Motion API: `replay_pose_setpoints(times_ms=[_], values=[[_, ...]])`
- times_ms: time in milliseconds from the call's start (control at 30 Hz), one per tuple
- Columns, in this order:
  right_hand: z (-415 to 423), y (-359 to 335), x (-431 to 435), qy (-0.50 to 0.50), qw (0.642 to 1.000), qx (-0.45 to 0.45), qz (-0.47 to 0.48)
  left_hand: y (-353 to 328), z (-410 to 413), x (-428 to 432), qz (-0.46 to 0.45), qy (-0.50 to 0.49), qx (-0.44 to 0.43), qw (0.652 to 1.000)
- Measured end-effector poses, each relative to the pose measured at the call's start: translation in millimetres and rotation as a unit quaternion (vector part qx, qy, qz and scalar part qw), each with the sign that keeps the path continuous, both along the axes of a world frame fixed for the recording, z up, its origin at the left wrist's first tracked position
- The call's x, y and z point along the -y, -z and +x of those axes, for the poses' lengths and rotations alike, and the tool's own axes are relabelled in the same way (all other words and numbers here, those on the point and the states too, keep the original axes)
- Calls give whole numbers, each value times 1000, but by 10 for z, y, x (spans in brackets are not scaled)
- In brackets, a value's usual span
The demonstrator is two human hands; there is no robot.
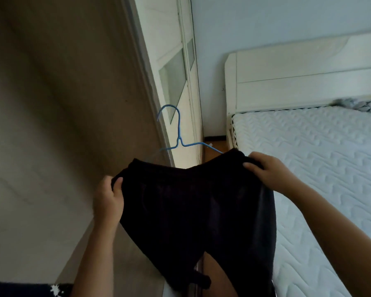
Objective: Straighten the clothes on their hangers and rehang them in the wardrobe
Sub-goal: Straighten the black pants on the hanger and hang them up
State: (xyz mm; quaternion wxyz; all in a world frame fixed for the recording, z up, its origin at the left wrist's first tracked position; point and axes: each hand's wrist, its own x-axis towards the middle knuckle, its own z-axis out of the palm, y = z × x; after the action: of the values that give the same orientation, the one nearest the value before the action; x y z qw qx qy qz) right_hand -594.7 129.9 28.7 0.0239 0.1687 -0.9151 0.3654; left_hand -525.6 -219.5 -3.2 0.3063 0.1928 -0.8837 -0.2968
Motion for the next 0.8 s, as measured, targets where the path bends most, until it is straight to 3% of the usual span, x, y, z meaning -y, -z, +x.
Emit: replay_pose_setpoints(times_ms=[267,400,600,800], values=[[-288,-438,1170,-163,981,101,-14,-236,-227,1027,-26,-139,-8,990],[-385,-575,1695,-171,966,162,-103,-391,-319,1464,-57,-197,-14,979],[-550,-843,2322,-216,885,295,-289,-800,-326,1646,-64,-236,-55,968],[-680,-1180,2940,-335,830,314,-316,-1516,-135,1111,-201,-229,-114,946]])
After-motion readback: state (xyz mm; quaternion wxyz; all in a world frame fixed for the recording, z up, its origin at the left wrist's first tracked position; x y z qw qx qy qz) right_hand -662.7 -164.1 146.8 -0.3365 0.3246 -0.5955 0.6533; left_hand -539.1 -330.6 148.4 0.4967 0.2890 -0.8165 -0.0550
